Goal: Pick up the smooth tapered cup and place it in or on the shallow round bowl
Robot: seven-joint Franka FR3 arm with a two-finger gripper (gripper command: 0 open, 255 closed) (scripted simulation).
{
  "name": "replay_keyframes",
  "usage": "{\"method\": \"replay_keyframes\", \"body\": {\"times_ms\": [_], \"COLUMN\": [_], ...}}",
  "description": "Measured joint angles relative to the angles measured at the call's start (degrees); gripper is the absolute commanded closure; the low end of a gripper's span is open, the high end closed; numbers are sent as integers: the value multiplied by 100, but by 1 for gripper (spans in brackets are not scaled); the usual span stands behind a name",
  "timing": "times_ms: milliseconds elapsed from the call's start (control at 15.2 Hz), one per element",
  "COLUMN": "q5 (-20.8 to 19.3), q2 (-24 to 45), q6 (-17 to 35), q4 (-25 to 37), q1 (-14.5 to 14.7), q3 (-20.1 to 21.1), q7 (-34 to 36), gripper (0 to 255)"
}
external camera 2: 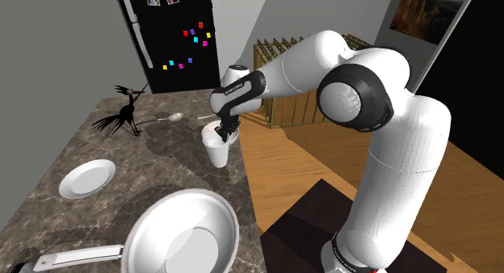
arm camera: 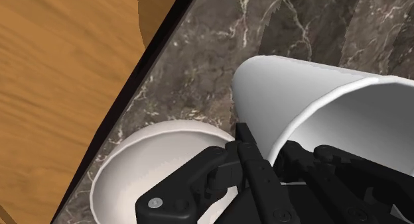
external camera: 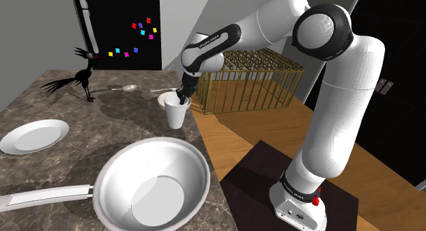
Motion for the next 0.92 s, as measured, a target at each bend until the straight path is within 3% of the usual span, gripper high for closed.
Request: {"method": "replay_keyframes", "body": {"times_ms": [396, 924], "q5": [-9, -128], "q2": [-14, -311], "q6": [-36, -547], "q4": [20, 247], "q1": [0, 0], "q3": [-3, -37], "q7": [10, 146], "gripper": [255, 255]}}
